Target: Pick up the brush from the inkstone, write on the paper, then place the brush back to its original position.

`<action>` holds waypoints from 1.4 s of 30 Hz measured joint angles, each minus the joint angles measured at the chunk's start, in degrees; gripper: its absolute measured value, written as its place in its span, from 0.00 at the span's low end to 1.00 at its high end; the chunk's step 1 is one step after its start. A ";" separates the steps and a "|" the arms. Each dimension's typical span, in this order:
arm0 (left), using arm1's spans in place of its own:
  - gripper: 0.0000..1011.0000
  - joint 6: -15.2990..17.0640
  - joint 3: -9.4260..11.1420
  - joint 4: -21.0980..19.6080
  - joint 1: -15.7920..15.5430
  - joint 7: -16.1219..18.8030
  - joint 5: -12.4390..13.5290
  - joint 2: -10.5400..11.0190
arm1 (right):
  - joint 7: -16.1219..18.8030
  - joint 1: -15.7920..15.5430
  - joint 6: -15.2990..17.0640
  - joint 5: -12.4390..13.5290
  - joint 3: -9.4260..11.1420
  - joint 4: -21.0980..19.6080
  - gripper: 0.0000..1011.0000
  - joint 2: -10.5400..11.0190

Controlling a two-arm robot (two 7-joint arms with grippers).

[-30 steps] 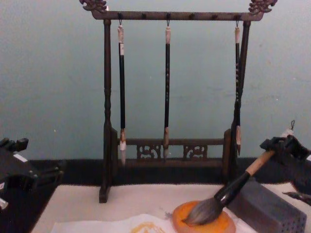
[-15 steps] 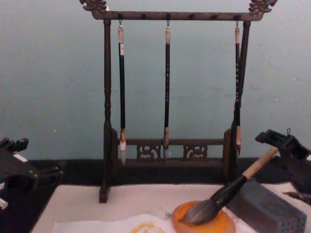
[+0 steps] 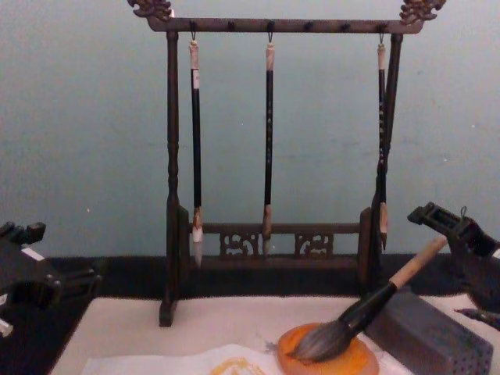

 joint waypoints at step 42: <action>0.99 0.00 0.00 0.00 0.00 0.00 0.00 0.00 | -6.24 -9.74 -16.12 -29.14 -9.98 -14.80 0.99 10.59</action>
